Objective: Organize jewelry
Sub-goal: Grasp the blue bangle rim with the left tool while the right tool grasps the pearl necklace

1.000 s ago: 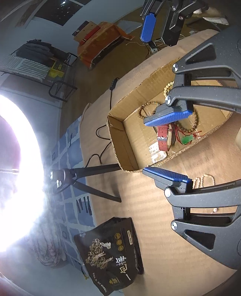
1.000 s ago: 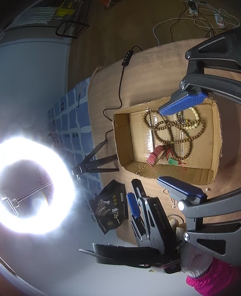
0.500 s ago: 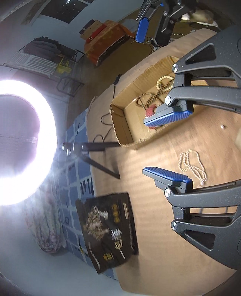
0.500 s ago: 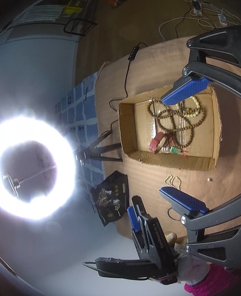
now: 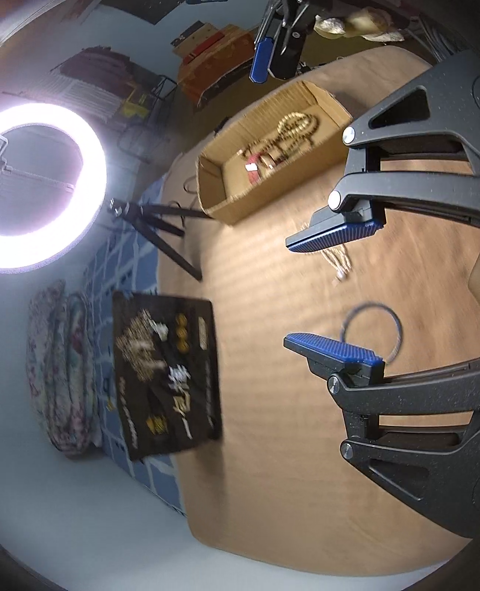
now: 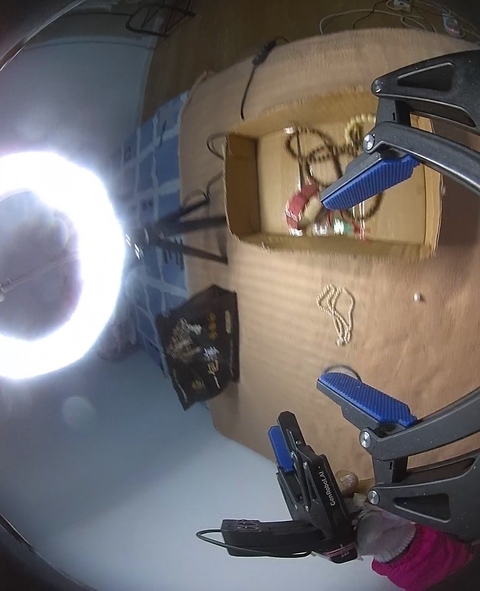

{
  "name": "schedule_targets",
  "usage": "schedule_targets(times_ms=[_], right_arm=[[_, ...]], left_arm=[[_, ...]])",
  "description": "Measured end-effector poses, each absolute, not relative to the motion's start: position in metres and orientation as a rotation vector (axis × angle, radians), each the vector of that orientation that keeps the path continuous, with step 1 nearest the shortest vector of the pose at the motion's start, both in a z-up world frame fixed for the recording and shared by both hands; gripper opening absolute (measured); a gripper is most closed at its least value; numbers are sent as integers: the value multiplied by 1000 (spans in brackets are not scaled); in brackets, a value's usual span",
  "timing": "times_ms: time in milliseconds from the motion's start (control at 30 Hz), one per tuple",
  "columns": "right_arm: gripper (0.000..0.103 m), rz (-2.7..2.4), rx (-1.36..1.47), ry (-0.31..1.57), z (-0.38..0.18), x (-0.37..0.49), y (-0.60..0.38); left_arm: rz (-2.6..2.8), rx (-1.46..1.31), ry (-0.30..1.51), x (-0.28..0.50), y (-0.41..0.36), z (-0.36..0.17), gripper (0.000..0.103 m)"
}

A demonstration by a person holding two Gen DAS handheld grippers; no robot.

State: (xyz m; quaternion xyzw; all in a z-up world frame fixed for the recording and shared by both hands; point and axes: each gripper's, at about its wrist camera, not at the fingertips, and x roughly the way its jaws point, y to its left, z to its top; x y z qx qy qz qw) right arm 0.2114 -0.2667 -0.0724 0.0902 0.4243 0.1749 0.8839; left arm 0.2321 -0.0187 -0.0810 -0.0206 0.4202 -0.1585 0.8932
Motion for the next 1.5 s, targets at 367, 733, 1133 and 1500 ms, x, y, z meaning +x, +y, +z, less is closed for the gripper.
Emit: schedule_targets(times_ms=[367, 733, 1133, 1500], right_arm=[[81, 432, 161, 1003, -110, 228, -211], [62, 391, 174, 1139, -153, 252, -185], [53, 303, 219, 1221, -189, 271, -179], [78, 245, 220, 1227, -198, 277, -174]], left_arm=[[-296, -84, 949, 224, 13, -117, 46], [-305, -102, 1034, 225, 23, -148, 46], [-322, -41, 1066, 226, 18, -173, 46], [-346, 18, 1060, 221, 2, -181, 71]])
